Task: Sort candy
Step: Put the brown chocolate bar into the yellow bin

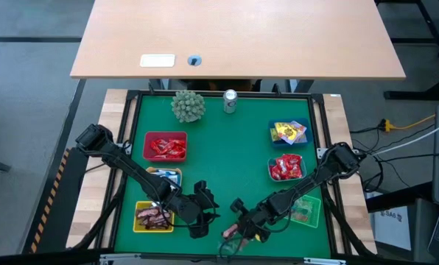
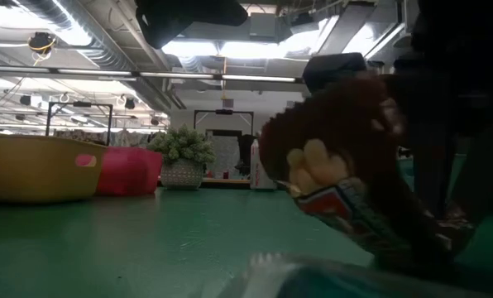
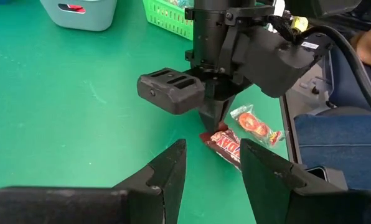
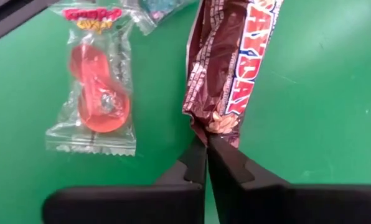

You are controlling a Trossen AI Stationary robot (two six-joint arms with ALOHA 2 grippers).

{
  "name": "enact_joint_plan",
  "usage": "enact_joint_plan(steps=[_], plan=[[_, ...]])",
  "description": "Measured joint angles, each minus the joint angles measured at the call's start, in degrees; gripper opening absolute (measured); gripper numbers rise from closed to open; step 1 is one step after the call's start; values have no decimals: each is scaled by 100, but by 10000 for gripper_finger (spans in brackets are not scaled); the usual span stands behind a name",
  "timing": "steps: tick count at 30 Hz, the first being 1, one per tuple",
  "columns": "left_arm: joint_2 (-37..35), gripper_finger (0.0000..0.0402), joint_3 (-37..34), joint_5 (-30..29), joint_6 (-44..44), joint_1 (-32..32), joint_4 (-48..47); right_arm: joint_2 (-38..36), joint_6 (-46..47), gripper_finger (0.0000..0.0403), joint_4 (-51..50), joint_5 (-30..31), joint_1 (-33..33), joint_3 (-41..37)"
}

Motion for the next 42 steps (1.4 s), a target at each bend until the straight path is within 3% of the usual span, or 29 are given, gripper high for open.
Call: enact_joint_plan(steps=[6,12,16,21,28,42], plan=[[0,137,0,8,34,0,-2,18,345,5,-110,-23,-5,141],[0,137,0,695,795,-176,-13,28,546,1,-220,-321,-89,326],[55,137,4,781,1052,-433,-4,28,901,1,-250,-517,-246,326],[377,137,4,458,1384,-731,-2,23,1318,1,-214,-601,-472,326],[741,137,4,-578,1352,-837,-8,13,1351,0,-190,-743,-609,328],[786,137,4,-695,1355,-710,13,9,1574,0,-140,-807,-604,332]])
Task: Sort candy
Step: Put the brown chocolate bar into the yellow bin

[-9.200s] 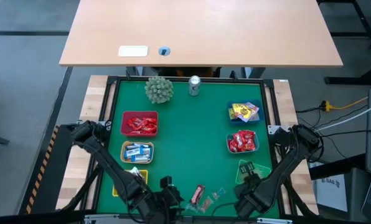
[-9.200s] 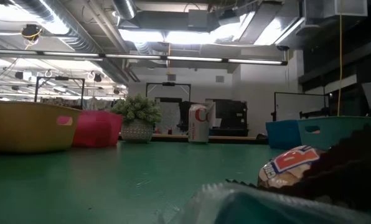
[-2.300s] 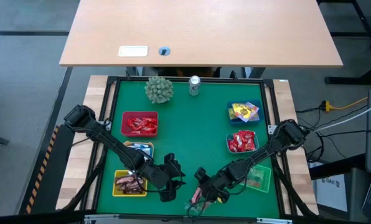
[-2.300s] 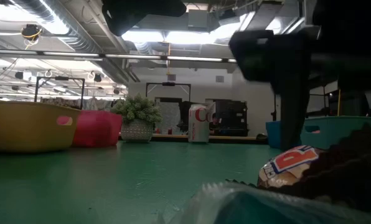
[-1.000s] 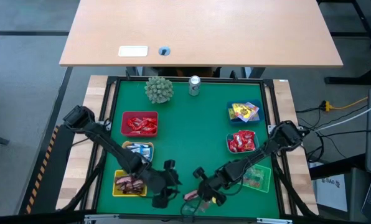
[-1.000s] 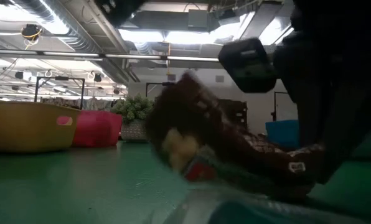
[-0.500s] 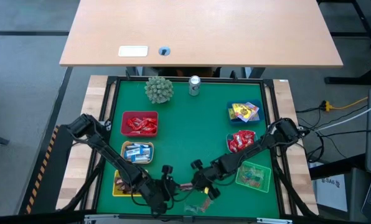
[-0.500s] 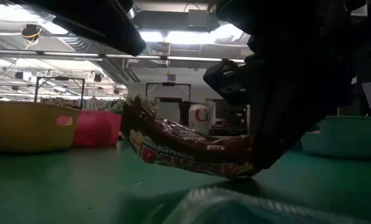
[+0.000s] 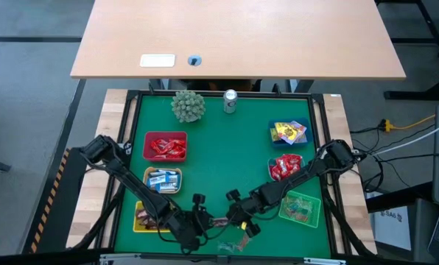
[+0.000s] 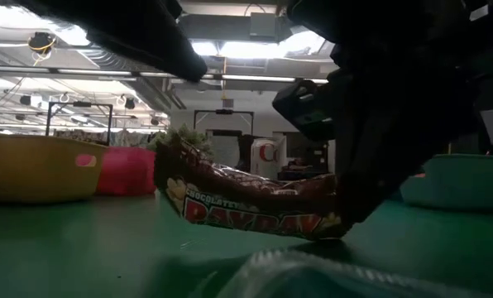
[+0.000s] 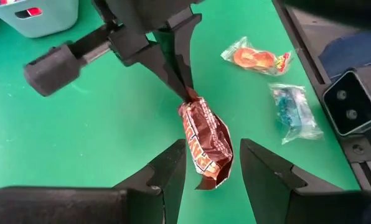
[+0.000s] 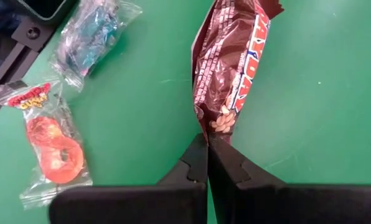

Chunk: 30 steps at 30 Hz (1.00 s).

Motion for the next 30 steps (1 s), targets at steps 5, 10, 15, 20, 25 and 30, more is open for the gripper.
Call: enact_joint_plan(steps=[5,10,15,20,25,30], plan=[[274,137,2,-4,-4,9,18,-2,99,0,-2,2,-28,0],[513,137,2,-24,-10,10,21,-2,136,0,11,4,-37,2],[565,137,2,-32,-4,12,31,-7,136,0,62,5,-37,2],[567,137,2,-8,-4,81,31,-7,252,0,122,49,-37,2],[567,137,2,9,-2,137,31,-9,544,0,120,145,-69,2],[567,137,2,14,-3,228,29,-9,586,0,118,199,-105,2]])
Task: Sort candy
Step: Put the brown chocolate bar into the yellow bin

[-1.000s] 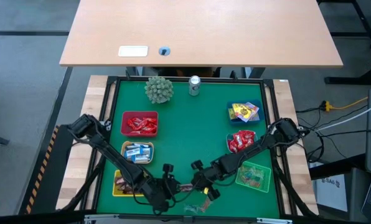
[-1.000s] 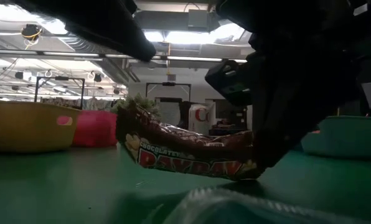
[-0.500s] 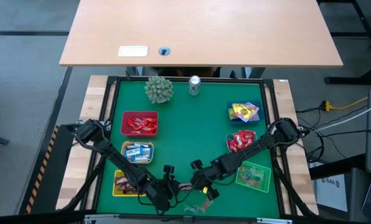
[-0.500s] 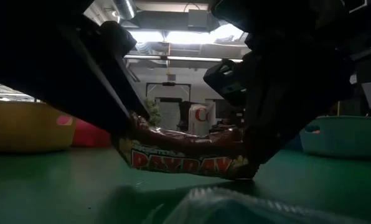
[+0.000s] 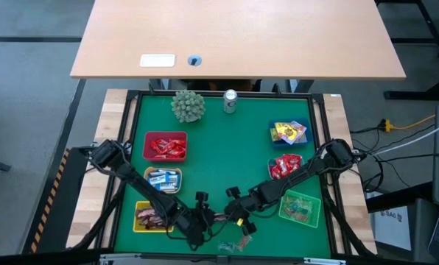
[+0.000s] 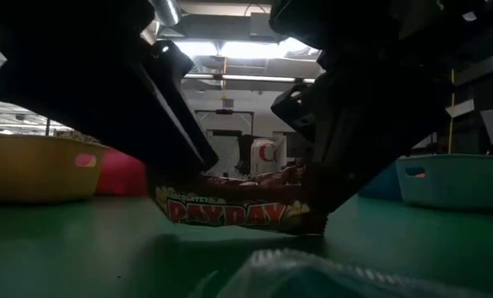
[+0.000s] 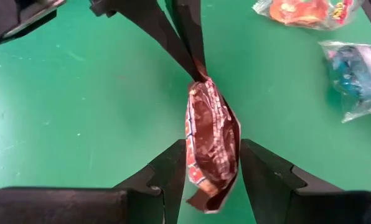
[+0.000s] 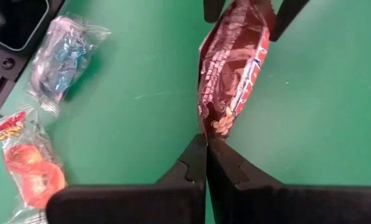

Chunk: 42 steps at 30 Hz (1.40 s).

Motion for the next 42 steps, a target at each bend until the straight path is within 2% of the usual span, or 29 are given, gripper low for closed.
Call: enact_joint_plan(steps=[5,11,17,28,33,38,42], plan=[[0,137,-2,313,-4,135,-58,0,0,0,-2,-2,2,0],[1,137,-4,379,-4,255,-62,0,-2,0,-7,-7,2,0],[307,137,-4,918,-12,322,-12,0,-2,0,-9,-11,2,4],[348,129,2,856,-61,306,26,0,-24,7,-11,-51,2,4],[330,100,2,868,-34,306,13,0,-24,26,-10,-181,2,4],[326,74,2,879,-41,303,5,0,-24,70,-17,-204,2,4],[254,68,0,930,-196,304,-38,-86,-22,98,-164,-205,2,4]])
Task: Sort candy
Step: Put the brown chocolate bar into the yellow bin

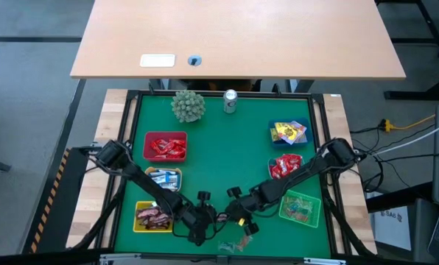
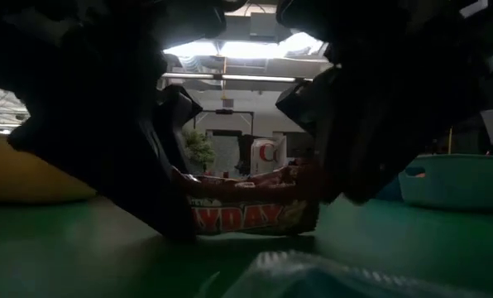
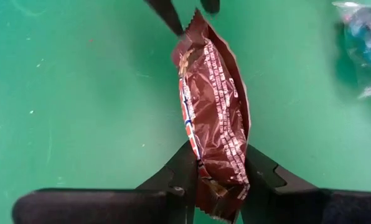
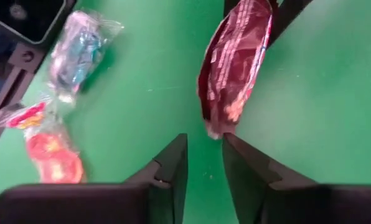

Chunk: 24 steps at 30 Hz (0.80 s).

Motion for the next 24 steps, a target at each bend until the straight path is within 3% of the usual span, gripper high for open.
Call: enact_joint_plan(steps=[8,12,21,24], plan=[[-629,69,-11,196,-2,-3,-263,-240,-22,104,-1713,-2,61,732],[-1154,69,-11,618,-177,-47,-860,-240,-9,104,-2178,-7,208,1032],[-2562,69,-7,2172,-2527,-448,-3210,-236,-2,104,-2282,-39,584,1038],[-2835,69,-6,2407,-3378,-763,-3972,-236,-1,104,-2275,-42,586,1038]])
